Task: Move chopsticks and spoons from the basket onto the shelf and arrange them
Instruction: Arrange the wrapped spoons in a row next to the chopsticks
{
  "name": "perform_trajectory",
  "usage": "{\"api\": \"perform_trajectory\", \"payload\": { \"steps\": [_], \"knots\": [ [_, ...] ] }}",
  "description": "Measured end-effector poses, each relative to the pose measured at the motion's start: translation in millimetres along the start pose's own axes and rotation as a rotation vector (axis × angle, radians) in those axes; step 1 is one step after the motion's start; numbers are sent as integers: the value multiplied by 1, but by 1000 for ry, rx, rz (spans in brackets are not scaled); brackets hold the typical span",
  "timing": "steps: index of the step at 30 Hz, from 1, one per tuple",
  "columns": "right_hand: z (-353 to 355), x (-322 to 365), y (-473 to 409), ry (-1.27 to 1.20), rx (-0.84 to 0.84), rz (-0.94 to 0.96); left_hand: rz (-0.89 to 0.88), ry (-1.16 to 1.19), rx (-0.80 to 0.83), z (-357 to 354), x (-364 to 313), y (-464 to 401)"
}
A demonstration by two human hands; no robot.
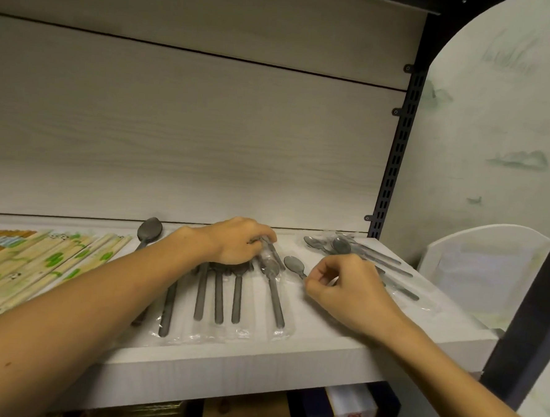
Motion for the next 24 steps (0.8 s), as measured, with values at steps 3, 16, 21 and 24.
{"api": "perform_trajectory", "payload": {
  "steps": [3,16,21,24],
  "knots": [
    [-5,9,2,-30,6,32,4,-1,32,-6,-2,2],
    [-16,16,10,78,179,237,98,30,57,-6,-7,6],
    [19,-11,2,137,-33,113,71,4,14,-1,-11,2],
    [42,-39,-6,339,-210,7,37,-14,20,-2,-23,-3]
  ]
}}
Point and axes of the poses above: each hand's wrist, its own y-axis away from the middle knuckle, its own z-axis out of the back of the hand, x = y × z, the point moved 7 cm from there along -y, towards the middle knuckle, and after that the axes turned 4 degrees about -z, right-handed, at the moved point
